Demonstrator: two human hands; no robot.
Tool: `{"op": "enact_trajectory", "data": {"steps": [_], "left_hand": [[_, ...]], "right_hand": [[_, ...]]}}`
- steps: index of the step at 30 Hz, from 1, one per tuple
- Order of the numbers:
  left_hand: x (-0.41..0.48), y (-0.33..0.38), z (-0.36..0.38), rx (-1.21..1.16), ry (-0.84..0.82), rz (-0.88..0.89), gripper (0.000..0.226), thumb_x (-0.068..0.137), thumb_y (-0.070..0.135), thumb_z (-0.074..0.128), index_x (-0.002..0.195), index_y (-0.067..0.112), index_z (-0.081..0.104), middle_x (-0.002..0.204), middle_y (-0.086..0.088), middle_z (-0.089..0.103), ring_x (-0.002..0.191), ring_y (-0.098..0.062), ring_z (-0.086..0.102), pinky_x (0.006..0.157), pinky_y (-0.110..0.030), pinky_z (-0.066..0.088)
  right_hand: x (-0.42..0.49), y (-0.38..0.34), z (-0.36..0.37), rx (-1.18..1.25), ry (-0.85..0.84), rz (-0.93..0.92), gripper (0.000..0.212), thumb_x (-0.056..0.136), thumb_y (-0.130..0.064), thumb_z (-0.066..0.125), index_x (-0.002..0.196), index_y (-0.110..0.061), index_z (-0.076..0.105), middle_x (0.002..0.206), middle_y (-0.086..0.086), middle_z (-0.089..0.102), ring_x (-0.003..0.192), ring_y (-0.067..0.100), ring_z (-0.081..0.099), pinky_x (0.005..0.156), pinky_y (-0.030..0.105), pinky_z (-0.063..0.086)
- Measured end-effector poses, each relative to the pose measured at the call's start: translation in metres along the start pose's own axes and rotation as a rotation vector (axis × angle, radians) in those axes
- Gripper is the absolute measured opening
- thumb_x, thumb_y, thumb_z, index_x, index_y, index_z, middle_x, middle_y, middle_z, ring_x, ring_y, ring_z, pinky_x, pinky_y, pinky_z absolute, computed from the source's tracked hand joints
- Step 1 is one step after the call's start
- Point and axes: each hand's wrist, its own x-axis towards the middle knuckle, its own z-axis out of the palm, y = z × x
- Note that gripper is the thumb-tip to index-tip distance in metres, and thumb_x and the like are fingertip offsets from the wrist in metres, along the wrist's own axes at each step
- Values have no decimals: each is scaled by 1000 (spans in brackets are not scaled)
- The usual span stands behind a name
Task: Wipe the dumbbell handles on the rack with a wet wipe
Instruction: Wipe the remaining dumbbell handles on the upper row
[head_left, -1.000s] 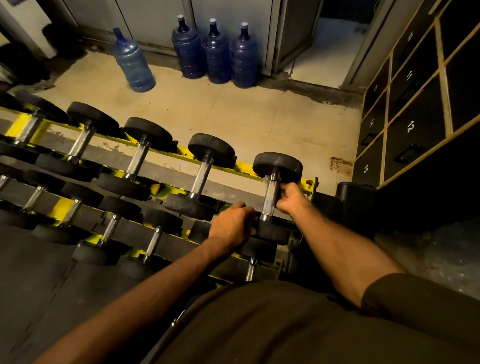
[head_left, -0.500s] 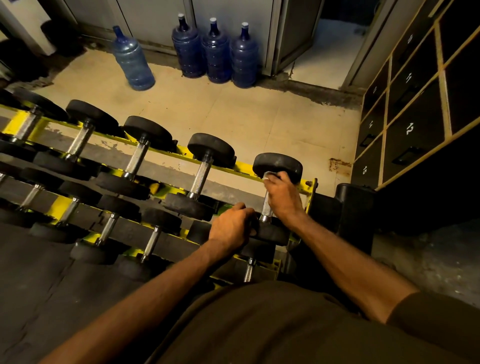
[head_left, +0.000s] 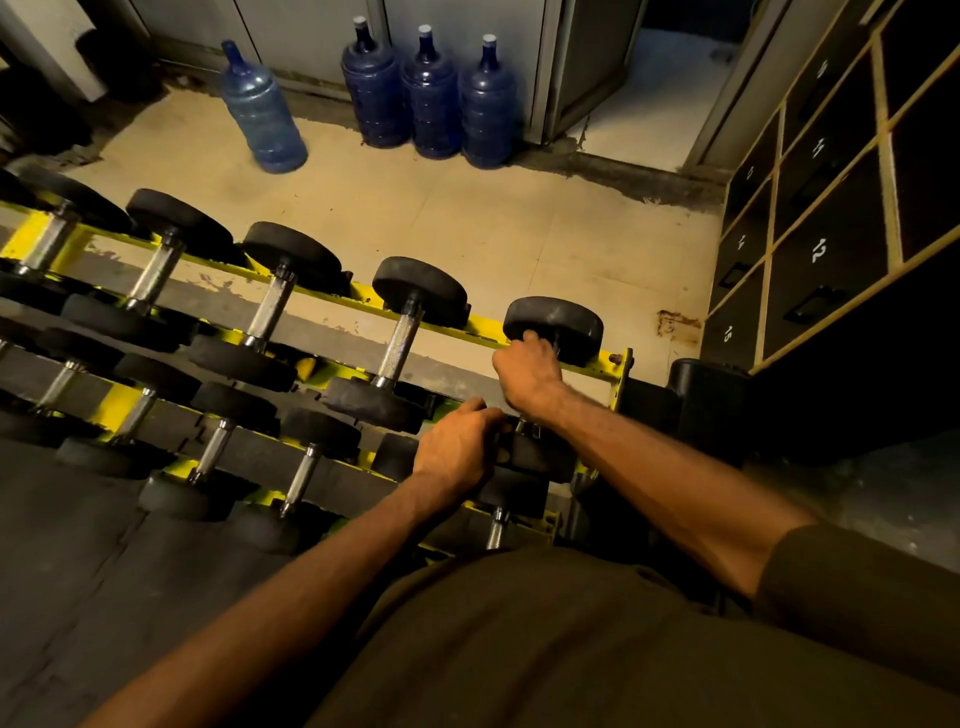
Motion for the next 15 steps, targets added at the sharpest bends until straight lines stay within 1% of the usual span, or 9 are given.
{"op": "enact_trajectory", "data": {"steps": [2,4,6,7,9,11,12,13,15], "left_hand": [[0,-1,-1,-6,-4,6,34,88,14,69,121,24,67,117,1,57,102,-25,62,77,-39,54],[1,0,-1,-17,-8,10,33,88,16,71,121,23,67,117,1,57,102,-23,61,78,-36,53],[2,0,-2,-18,-9,17,31,89,18,71,120,23,67,117,1,57,102,-21,61,78,-33,53],[2,0,-2,-18,-12,21,30,90,18,71,120,22,67,117,1,57,102,-21,61,77,-32,52],[3,-1,-3,-31,-11,24,29,90,18,70,118,22,67,116,2,57,102,-21,61,78,-32,53],[2,-2,-2,-37,-14,26,28,90,17,70,118,22,68,117,1,57,103,-20,60,80,-31,53],[2,-1,-2,-41,-12,26,28,91,17,70,118,22,68,117,1,57,103,-19,60,80,-31,53],[1,-1,-1,-47,-10,27,28,91,18,70,118,22,68,117,2,57,103,-19,60,81,-32,54],[1,-1,-1,-55,-12,27,28,91,17,70,119,22,67,119,2,56,104,-18,59,85,-34,56]], "right_hand": [[-12,14,7,190,111,14,20,90,-4,62,107,-7,71,103,13,69,105,30,58,84,37,49],[-26,30,27,466,222,62,13,86,-4,68,94,-13,73,94,6,70,96,22,63,81,31,52],[-39,40,45,759,267,104,18,83,-5,72,82,-22,66,90,-4,64,88,12,61,75,25,53],[-42,43,51,838,292,110,21,82,-6,72,81,-24,61,91,-6,60,86,9,58,72,24,53],[-40,48,59,941,369,160,23,82,-6,73,87,-23,58,96,-6,56,88,9,56,72,24,53],[-31,53,61,1077,441,290,20,84,-8,74,99,-19,66,99,-6,61,91,11,61,74,23,54],[-24,54,62,1163,451,376,20,85,-9,74,102,-16,69,98,-6,65,91,12,64,75,23,54],[-20,55,62,1250,445,464,19,85,-10,74,103,-15,71,95,-6,67,90,12,65,76,24,55],[-18,51,65,1376,423,581,14,84,-10,75,98,-15,72,90,-5,70,88,13,67,80,31,59]]}}
